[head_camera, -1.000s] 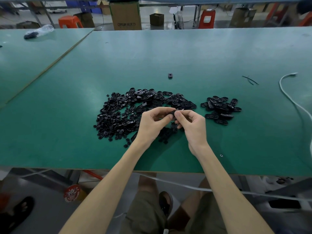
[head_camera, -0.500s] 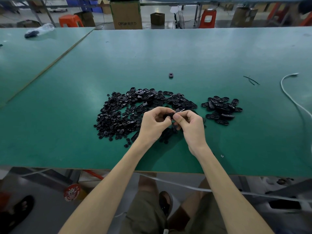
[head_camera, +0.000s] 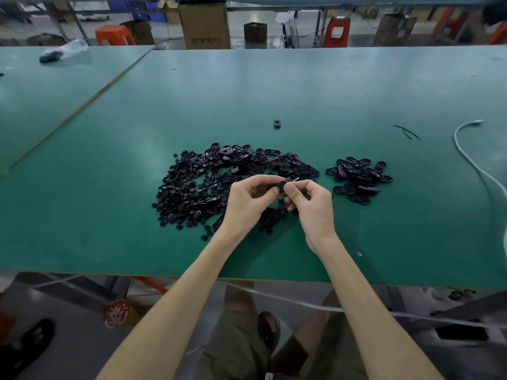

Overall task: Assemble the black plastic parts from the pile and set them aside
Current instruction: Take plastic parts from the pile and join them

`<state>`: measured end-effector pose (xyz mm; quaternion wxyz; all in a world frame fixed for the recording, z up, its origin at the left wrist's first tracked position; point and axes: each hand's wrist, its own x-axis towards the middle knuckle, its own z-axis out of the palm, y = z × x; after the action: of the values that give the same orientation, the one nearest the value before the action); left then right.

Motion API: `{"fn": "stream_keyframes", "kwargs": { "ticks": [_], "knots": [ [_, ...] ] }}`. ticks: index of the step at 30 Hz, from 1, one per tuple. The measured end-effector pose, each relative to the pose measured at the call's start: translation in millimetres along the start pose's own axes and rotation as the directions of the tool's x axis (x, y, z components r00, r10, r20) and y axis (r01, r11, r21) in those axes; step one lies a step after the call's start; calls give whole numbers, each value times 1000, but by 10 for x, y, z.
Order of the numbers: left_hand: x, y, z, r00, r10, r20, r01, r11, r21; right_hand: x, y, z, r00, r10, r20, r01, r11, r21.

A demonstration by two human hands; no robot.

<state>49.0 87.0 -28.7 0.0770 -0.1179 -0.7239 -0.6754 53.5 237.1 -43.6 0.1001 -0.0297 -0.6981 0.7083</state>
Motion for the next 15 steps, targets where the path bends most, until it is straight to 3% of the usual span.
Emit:
{"fn": "stream_keyframes", "kwargs": {
  "ticks": [10,15],
  "knots": [
    [251,240,219,993,29,-113,-10,985,171,-6,-42,12,998,0,-58,3,999,53],
    [544,536,627,998,-14,60,0,973,229,-6,-82,29,1000,11,-16,-11,1000,-3]
  ]
}}
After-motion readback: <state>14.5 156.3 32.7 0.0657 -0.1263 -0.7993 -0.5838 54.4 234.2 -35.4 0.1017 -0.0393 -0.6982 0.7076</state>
